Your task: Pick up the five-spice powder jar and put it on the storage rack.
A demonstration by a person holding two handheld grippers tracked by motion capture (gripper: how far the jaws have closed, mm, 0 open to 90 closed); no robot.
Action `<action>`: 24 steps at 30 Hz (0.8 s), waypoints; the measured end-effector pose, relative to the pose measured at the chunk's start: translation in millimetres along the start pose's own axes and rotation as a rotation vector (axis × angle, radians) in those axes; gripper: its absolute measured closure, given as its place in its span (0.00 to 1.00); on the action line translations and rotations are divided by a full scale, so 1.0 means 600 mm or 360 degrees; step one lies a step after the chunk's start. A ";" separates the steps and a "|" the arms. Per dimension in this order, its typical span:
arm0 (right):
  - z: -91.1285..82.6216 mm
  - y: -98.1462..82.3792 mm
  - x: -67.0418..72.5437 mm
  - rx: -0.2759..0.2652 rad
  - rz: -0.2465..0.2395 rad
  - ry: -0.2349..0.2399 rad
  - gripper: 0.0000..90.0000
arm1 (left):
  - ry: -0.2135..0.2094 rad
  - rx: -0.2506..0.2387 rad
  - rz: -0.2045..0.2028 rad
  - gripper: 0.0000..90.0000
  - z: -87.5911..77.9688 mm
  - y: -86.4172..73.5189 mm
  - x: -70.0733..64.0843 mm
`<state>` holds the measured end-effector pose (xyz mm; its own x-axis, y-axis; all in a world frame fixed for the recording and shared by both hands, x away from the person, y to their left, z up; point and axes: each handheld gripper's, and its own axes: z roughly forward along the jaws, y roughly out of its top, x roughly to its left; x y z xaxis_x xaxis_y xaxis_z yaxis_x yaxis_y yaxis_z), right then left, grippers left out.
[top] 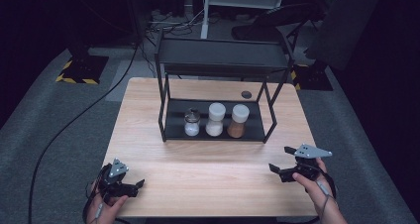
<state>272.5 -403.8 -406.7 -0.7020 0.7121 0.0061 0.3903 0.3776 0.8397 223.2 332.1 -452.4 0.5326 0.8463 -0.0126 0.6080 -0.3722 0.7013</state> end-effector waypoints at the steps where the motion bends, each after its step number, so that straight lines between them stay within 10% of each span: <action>1: 0.002 -0.004 -0.001 0.0002 0.0005 -0.0004 0.04 | 0.0001 0.0000 -0.0001 0.04 0.000 0.000 0.000; 24: 0.027 -0.068 -0.009 0.0125 0.0079 -0.0038 0.04 | 0.0001 0.0001 0.0000 0.04 0.000 0.000 0.000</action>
<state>270.1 -413.6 -449.9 -0.6666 0.7447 0.0326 0.4702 0.3862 0.7935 223.1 332.0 -452.3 0.5322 0.8465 -0.0124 0.6083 -0.3721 0.7011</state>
